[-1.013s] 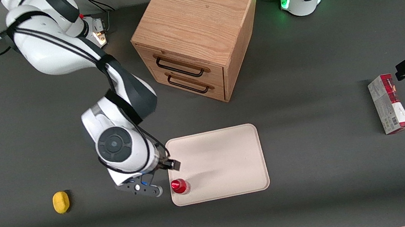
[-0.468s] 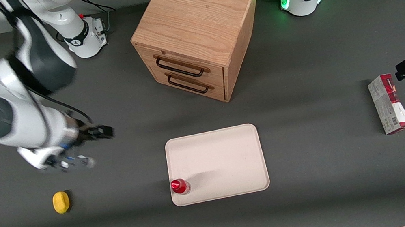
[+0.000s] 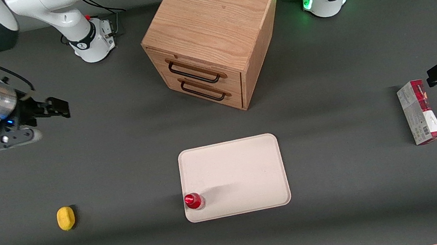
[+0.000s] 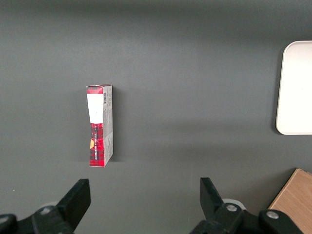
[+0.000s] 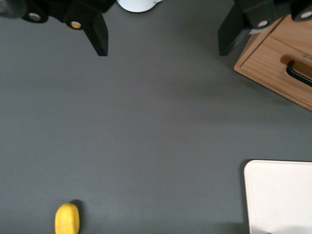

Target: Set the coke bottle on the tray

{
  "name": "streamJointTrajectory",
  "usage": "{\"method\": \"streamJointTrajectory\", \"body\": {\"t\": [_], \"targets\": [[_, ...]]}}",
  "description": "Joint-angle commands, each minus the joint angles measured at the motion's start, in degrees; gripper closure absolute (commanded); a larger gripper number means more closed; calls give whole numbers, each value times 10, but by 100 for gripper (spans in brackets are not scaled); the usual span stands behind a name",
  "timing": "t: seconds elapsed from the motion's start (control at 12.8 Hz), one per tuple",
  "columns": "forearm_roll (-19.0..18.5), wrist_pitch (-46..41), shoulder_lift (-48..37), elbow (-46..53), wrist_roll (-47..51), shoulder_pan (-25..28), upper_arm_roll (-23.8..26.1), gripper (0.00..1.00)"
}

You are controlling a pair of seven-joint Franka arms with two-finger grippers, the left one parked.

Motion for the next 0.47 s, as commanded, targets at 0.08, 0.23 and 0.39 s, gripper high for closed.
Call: {"method": "streamJointTrajectory", "body": {"t": [0.08, 0.23, 0.39], "targets": [[18, -2, 0, -4, -19, 3, -21, 0], [18, -26, 3, 13, -39, 4, -27, 0], [18, -41, 6, 32, -52, 1, -38, 0]]}}
